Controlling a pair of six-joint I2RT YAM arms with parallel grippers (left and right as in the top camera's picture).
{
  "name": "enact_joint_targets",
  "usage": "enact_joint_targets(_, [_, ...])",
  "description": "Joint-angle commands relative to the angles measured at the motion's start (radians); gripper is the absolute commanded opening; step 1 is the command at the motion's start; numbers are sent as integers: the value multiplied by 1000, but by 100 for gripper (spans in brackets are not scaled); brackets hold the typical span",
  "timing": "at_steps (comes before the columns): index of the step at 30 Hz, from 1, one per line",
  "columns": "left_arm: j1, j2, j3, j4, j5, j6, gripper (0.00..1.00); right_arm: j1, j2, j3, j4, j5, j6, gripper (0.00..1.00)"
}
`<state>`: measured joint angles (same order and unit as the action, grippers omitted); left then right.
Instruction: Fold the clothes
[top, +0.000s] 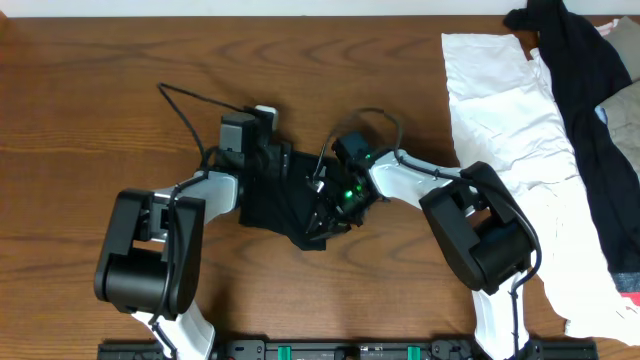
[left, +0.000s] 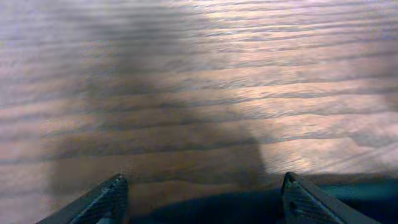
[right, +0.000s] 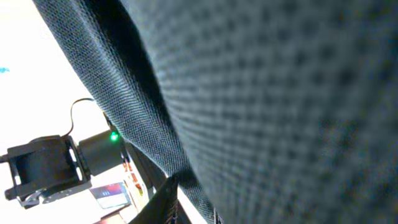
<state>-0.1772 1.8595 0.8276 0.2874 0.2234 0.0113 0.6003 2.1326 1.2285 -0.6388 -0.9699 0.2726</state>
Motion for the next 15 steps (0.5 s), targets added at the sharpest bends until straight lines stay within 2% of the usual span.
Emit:
enact_joint_targets(1, [61,29,13,-48,-150,-35,80,20,74,-68,-65,110,36,20])
enact_joint_targets(9, [107,29,13,-153,-150,-34,80,-33,74,-68,-93,153,32,21])
enact_joint_targets(15, [123,28,13,-144,-150,-34,81,-87,72,-66,-95,154,-16,24])
